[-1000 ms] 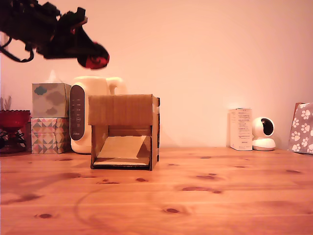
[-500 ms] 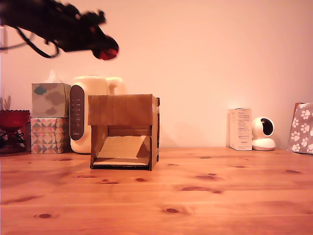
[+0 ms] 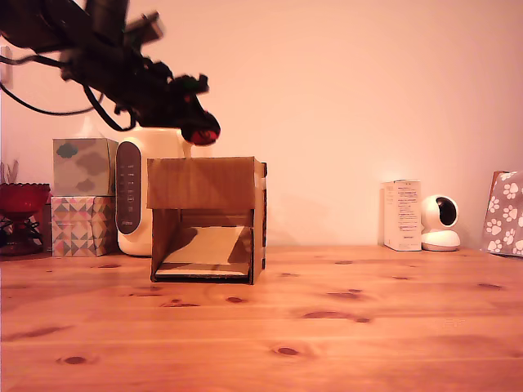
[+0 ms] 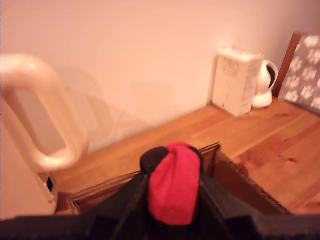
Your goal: Drop the footbag into the cardboard dice tower
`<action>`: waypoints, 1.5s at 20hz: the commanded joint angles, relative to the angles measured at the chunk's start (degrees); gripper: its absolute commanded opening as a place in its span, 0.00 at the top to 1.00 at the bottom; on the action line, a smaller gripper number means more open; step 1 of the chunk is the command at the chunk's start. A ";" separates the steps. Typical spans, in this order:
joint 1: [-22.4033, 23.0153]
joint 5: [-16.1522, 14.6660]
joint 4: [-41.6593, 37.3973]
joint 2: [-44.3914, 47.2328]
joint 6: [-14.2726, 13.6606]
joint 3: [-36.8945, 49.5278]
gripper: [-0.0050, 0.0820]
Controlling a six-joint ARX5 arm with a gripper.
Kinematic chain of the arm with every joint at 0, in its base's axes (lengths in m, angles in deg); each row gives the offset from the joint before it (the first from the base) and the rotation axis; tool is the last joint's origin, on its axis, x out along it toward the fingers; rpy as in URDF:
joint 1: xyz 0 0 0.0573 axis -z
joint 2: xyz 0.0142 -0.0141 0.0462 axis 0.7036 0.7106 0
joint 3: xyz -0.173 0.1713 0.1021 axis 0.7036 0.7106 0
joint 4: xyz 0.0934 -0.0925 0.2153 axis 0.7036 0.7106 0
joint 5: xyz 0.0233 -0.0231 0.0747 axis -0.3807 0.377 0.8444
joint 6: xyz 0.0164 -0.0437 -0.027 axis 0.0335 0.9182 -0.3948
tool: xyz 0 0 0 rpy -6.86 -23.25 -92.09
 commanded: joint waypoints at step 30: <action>0.20 -4.17 26.10 -17.27 -2.91 8.63 0.96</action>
